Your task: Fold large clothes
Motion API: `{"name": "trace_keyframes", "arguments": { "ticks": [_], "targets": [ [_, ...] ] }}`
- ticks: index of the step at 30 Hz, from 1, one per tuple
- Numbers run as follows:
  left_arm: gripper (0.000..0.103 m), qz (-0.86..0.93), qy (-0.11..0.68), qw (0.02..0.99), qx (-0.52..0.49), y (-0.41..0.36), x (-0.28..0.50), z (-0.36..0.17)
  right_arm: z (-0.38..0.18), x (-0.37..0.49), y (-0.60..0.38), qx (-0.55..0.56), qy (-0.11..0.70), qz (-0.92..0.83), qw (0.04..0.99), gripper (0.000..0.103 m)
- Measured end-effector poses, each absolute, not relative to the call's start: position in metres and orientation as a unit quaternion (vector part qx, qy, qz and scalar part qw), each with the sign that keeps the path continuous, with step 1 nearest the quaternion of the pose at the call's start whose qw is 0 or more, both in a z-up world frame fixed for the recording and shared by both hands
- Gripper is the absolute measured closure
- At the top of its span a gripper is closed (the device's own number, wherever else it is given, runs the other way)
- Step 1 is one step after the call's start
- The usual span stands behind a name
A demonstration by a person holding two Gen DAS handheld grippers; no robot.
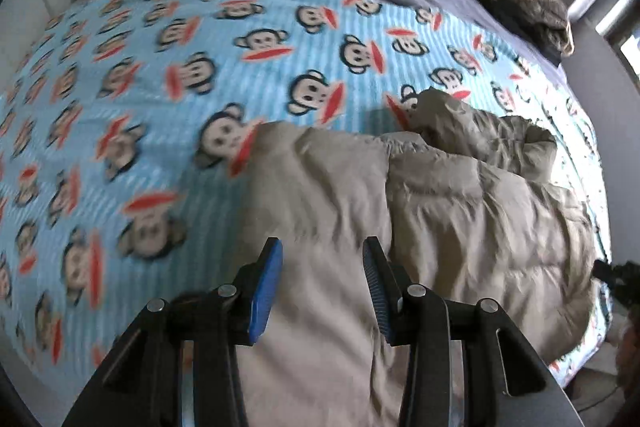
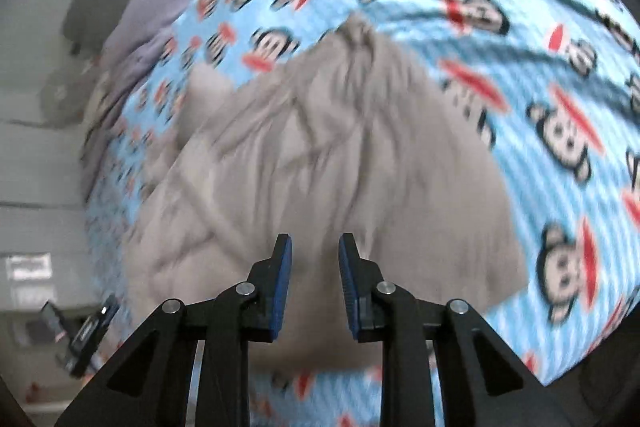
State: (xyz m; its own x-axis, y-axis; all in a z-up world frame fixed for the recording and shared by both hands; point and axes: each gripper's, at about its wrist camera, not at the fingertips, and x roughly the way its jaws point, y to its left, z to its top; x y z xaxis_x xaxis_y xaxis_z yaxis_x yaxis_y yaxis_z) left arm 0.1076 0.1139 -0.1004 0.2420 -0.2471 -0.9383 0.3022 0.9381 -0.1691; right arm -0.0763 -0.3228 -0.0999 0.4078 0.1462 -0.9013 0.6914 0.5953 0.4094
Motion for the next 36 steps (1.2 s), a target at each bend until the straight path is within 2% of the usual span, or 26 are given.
{"name": "trace_keyframes", "arguments": {
  "ticks": [4,11,16,23,25,26,27,28,29,36],
  "targets": [
    [0.060,-0.133,0.615,0.777,0.033,0.097,0.135,-0.144,-0.125,-0.035,-0.336,0.367,0.526,-0.206,0.739,0.076],
    [0.059,-0.115,0.623,0.773,0.041,0.086,0.156,-0.173,-0.154,-0.006,-0.353,0.350,0.543,-0.228,0.729,0.079],
    [0.059,-0.115,0.626,0.771,0.039,0.091,0.158,-0.156,-0.157,0.011,-0.351,0.324,0.562,-0.233,0.725,0.079],
    [0.058,-0.124,0.622,0.772,0.029,0.117,0.140,-0.123,-0.118,-0.008,-0.325,0.304,0.559,-0.231,0.736,0.075],
    [0.030,-0.124,0.628,0.768,0.027,0.126,0.131,-0.117,-0.107,-0.015,-0.309,0.315,0.551,-0.220,0.741,0.075],
    [0.006,-0.121,0.627,0.769,0.026,0.129,0.128,-0.116,-0.104,-0.018,-0.302,0.318,0.549,-0.215,0.742,0.072],
    [0.002,-0.118,0.622,0.774,0.025,0.133,0.122,-0.112,-0.101,-0.021,-0.293,0.323,0.548,-0.209,0.743,0.069],
    [0.002,-0.119,0.619,0.776,0.028,0.134,0.119,-0.111,-0.099,-0.024,-0.284,0.329,0.546,-0.203,0.743,0.062],
    [0.002,-0.120,0.620,0.775,0.031,0.135,0.115,-0.110,-0.098,-0.027,-0.275,0.334,0.547,-0.196,0.743,0.061],
    [0.002,-0.121,0.632,0.764,0.051,0.139,0.100,-0.119,-0.108,-0.027,-0.226,0.340,0.574,-0.160,0.728,0.057]
  ]
}}
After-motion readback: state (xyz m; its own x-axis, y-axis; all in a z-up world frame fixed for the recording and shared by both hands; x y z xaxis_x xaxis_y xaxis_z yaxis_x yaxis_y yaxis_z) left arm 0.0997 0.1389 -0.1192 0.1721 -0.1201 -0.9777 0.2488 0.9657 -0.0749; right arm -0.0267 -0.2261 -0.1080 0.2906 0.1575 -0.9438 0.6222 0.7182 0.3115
